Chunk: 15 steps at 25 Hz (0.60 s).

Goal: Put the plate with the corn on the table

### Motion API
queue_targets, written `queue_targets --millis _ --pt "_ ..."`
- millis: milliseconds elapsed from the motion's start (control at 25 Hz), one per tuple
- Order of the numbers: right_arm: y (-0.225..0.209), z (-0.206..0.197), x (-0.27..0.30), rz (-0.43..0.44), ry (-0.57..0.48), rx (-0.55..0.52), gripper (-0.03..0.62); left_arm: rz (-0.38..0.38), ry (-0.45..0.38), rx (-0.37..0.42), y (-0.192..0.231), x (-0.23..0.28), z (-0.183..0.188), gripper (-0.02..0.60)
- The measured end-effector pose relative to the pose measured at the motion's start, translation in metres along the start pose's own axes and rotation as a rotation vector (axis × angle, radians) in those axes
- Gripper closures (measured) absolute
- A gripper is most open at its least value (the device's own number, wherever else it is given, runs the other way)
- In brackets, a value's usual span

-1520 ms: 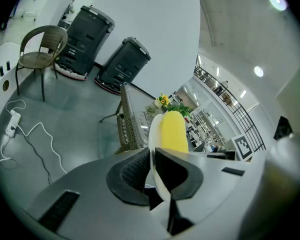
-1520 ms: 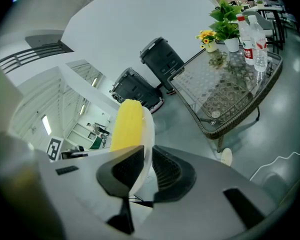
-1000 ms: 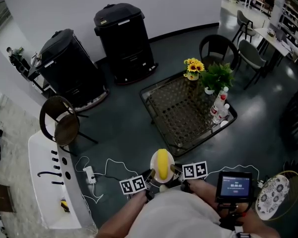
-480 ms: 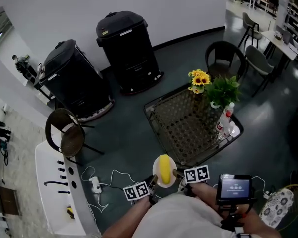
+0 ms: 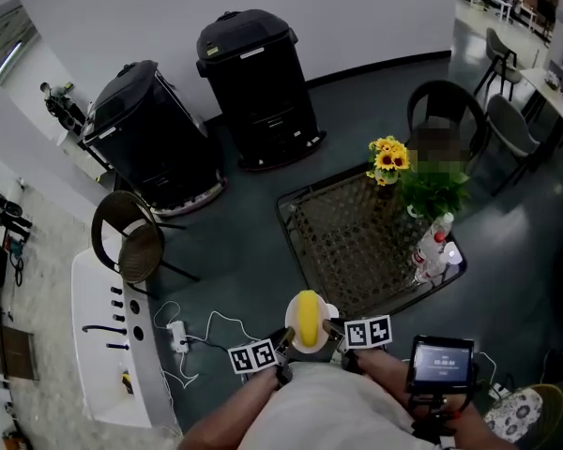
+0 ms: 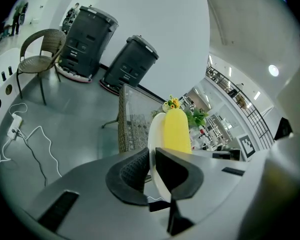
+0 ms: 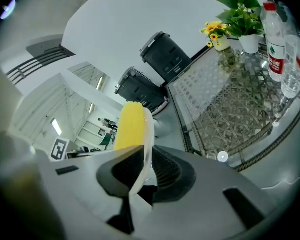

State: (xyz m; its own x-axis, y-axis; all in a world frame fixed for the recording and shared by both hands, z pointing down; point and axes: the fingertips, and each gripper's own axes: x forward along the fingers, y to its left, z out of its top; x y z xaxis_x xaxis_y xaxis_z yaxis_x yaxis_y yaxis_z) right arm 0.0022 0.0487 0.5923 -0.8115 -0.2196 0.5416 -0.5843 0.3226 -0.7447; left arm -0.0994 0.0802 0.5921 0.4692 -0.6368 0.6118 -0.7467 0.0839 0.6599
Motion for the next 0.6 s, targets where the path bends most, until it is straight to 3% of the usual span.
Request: queue_targets --millis 600 --pt "-0.035 0.040 -0.008 -0.004 -0.087 0.076 0.537 -0.026 0.067 0.069 -0.022 0.048 0.031 0.540"
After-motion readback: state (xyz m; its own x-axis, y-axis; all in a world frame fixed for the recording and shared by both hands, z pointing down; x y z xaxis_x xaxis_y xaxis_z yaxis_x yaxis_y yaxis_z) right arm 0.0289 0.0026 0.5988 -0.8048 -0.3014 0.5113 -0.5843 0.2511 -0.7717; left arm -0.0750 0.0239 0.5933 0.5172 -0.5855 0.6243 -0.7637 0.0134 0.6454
